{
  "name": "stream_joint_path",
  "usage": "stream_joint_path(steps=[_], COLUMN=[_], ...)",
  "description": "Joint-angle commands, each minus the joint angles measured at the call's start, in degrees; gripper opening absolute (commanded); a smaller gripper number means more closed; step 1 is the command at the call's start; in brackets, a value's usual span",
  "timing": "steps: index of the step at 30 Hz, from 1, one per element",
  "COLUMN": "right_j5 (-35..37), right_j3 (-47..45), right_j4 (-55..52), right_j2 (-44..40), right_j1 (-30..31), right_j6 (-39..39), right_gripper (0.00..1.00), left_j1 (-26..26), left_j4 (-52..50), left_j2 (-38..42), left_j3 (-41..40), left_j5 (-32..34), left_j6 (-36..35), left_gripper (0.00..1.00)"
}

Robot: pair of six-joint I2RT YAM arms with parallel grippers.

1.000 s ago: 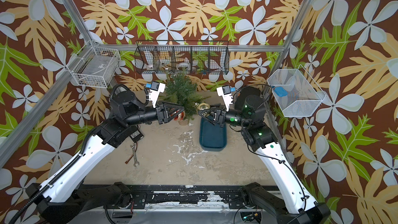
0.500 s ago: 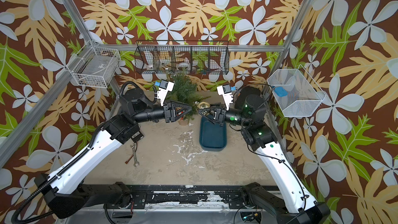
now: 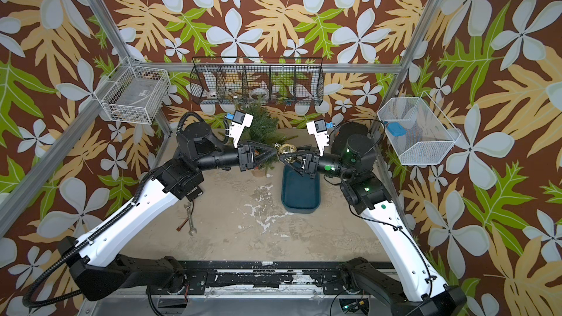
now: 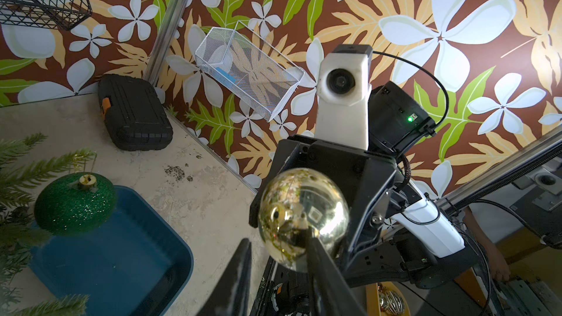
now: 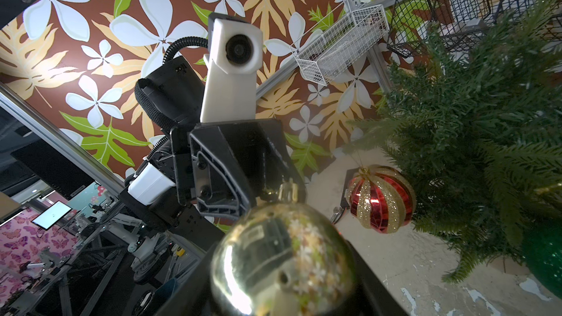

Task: Decorate the small christmas tree with ornaments
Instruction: Hang an ornament on the christmas tree.

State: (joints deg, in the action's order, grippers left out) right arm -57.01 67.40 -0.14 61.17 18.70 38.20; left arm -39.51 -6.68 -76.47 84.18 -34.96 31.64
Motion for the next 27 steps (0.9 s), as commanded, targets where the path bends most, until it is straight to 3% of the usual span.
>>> stream_joint_path(steps=[1,6,15,27], right_j5=[-0.6,-0.2,0.0,-0.4], right_j3=[-0.1,-0.2,-1.4,-5.1], right_j4=[2.1,1.9,2.2,7.4], right_j2=[-0.3,-0.4,-0.7,-1.4], right_j1=[0.1,0.0,0.1,0.1], right_j6=[0.2,0.2,0.1,4.0], right_gripper=[0.57,0.57,0.57,0.61], left_j1=[0.0,0.0,0.0,0.0], left_j4=[1.5,1.3,-2.4,-7.7], left_j2=[-0.1,0.4,2.3,0.3], left_j3=[0.8,0.6,1.0,7.3], left_j5=[-0.4,-0.3,3.0,4.2], left_j6=[0.3,-0.1,-3.6,-6.6], left_gripper=[0.18,0.01,0.00,0.00])
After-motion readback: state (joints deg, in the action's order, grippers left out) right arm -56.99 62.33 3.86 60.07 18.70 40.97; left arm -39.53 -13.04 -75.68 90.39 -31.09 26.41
